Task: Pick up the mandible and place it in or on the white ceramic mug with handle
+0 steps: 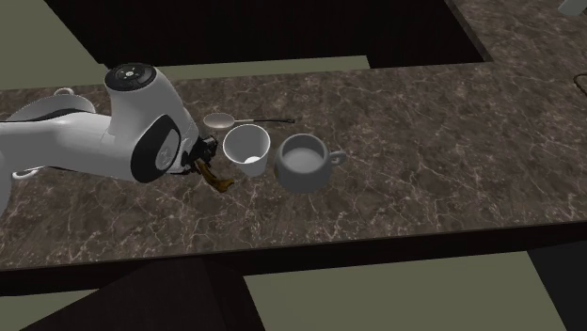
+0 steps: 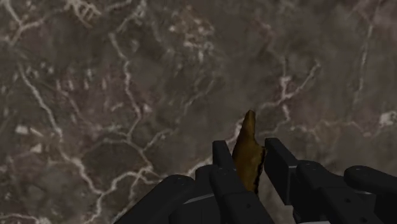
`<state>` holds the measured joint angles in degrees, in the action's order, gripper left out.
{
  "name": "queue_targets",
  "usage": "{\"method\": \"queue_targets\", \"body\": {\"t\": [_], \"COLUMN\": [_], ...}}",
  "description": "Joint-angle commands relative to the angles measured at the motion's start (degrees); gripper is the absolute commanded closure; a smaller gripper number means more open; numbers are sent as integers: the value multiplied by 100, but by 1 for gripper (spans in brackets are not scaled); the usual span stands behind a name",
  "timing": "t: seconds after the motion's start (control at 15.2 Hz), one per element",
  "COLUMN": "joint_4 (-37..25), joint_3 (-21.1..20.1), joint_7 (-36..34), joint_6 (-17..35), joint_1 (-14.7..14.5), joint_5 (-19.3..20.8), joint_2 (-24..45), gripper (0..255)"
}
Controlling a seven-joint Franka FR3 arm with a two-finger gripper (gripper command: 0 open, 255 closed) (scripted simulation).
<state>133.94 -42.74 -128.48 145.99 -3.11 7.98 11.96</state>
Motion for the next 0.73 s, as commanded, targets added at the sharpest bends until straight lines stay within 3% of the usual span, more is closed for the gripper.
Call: {"method": "queue_targets", "body": {"t": [0.0,0.66], "joint_4": [-24,-215], "joint_3": [-84,-326], "joint_7": [114,678], "joint_6": [-131,-869], "joint_1": [66,276], "joint_5": [-173,-1019], "joint_2": [-142,-906], "gripper": [255,255]}}
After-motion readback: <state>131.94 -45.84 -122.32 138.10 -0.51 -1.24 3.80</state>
